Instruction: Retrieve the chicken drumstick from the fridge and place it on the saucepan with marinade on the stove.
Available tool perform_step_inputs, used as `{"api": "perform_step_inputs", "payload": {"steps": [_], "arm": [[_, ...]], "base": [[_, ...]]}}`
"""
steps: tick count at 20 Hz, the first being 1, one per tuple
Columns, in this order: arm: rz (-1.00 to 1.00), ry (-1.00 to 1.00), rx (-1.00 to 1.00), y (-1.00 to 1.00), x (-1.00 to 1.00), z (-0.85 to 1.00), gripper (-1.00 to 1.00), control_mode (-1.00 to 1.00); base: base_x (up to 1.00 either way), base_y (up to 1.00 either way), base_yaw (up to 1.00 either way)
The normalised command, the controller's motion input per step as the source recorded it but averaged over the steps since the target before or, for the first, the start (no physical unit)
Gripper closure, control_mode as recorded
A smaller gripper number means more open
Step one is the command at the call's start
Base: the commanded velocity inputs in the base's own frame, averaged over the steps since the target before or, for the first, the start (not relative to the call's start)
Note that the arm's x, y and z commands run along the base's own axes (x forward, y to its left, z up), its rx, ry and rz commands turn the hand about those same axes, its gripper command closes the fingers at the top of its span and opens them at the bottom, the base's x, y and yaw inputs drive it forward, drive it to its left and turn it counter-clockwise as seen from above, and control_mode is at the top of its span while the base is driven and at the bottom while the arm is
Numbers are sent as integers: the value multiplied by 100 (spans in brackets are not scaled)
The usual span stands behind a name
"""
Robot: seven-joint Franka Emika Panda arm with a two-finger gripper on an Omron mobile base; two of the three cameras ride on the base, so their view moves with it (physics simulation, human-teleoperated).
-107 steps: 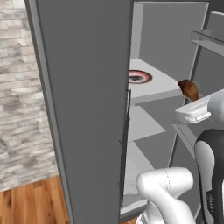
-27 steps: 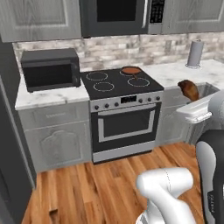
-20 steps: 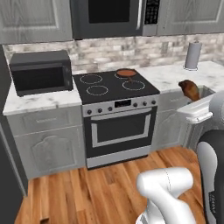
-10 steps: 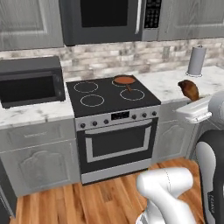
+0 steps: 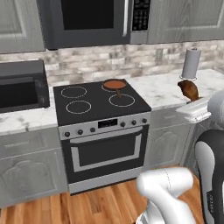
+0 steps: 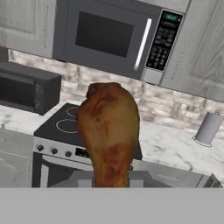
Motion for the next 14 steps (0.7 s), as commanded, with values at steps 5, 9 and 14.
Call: {"api": "perform_step_inputs", "payload": {"steps": [5,9,14], "arm": [[0,0,0,0,0,0,100,100],[0,0,0,0,0,0,100,100],[0,0,0,0,0,0,100,100]], "base": [[54,-41,0],[75,-11,0],[84,0,0]]}}
